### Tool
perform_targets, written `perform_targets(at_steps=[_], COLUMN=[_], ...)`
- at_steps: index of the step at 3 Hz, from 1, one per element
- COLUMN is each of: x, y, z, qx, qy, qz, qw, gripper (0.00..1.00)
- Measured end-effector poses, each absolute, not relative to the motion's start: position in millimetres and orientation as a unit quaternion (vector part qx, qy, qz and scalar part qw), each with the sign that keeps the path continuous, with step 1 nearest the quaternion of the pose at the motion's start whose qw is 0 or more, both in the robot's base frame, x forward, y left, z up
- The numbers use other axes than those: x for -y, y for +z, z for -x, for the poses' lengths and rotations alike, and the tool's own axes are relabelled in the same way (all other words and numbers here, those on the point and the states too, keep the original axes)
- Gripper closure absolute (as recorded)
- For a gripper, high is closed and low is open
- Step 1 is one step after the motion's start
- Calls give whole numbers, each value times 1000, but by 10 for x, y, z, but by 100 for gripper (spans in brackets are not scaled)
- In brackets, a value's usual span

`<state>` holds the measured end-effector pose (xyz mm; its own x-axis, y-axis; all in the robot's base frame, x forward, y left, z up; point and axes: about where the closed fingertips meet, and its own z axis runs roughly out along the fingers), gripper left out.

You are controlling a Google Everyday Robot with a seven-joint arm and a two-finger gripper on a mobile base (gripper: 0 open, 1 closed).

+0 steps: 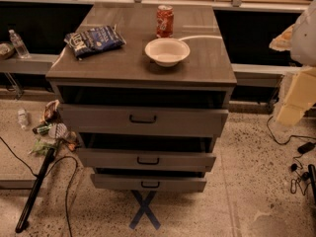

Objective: Pick coke can

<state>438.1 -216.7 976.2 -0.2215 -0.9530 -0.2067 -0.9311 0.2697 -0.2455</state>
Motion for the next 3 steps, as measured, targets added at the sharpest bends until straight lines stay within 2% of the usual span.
perform_targets(at_steps=[2, 3], x=[2120, 1910], y=[9752, 9636], z=[-4466, -4804], qx=[-783, -779], qy=[-26, 17], qz=[598, 587], qw=[171, 219], gripper=[0, 0])
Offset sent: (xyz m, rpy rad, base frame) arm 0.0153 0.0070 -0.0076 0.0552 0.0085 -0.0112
